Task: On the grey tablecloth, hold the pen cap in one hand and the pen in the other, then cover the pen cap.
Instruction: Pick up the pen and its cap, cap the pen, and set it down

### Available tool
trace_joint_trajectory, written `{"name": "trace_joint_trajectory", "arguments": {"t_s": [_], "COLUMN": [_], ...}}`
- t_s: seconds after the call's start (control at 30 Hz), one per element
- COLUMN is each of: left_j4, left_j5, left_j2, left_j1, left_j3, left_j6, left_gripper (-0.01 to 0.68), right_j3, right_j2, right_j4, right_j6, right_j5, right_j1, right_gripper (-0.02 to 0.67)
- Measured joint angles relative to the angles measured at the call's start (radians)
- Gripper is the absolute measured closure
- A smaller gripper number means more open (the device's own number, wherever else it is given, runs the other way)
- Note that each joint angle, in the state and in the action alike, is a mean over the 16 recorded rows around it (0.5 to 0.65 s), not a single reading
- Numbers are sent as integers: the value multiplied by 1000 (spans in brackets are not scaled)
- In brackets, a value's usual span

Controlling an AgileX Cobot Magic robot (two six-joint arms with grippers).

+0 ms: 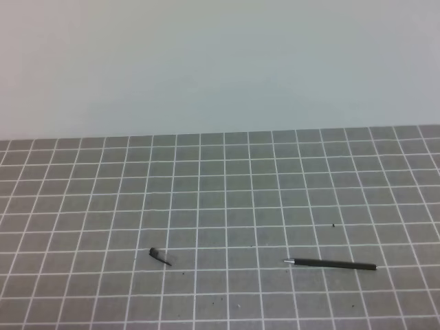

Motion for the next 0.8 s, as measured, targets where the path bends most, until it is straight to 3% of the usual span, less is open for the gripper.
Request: {"name": "trace_joint_trajectory", "arguments": {"t_s": [0.8], "left_j4": [0], "left_j5": [0], "left_j2": [0], "left_j1": [0], "left_j3": [0], "left_j6": [0], "left_gripper": [673], "right_j3": [0], "right_j2": [0], "right_j4": [0], "right_j6": [0], "right_j5": [0], "right_j1": [0], "right_gripper": [657]}}
